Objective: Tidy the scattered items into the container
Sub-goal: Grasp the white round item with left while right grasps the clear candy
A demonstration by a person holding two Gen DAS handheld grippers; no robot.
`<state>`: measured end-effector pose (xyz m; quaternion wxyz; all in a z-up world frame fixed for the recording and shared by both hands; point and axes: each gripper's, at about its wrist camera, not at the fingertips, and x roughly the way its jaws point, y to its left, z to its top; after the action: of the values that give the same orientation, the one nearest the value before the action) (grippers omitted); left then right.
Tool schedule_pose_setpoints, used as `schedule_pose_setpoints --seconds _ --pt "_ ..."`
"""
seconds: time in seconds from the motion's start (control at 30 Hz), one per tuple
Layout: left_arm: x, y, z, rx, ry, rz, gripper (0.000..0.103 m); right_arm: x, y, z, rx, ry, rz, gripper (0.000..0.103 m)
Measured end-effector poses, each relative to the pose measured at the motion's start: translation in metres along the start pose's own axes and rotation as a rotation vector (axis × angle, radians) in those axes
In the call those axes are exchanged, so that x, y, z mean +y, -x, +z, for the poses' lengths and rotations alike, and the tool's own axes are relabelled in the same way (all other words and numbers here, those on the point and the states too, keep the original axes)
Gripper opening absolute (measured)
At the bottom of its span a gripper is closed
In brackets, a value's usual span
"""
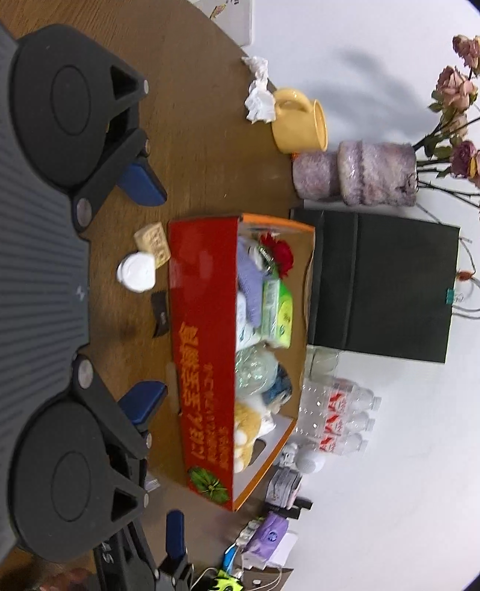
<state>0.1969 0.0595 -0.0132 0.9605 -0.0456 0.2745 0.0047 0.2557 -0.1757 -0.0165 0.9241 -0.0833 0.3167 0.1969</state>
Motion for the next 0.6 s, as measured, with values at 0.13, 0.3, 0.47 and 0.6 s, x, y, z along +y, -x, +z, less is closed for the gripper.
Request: schedule_pose_setpoints --seconds 0.13,0.3,0.47,0.6 --pt "-0.006 -0.008 -0.002 0.025 -0.001 0.007 0.083 0.004 -0.004 -0.002 0.019 0.013 0.001 0.100" --pt "-0.007 -0.020 -0.003 0.063 0.008 0.042 0.066 -0.001 -0.009 -0.004 0.051 -0.023 0.022 0.096" --pt "-0.005 -0.032 -0.003 0.101 0.031 0.058 0.054 -0.004 -0.010 -0.006 0.049 -0.045 0.027 0.096" --pt "-0.004 -0.038 -0.004 0.111 0.035 0.072 0.047 -0.003 -0.007 -0.007 0.031 -0.041 0.037 0.084"
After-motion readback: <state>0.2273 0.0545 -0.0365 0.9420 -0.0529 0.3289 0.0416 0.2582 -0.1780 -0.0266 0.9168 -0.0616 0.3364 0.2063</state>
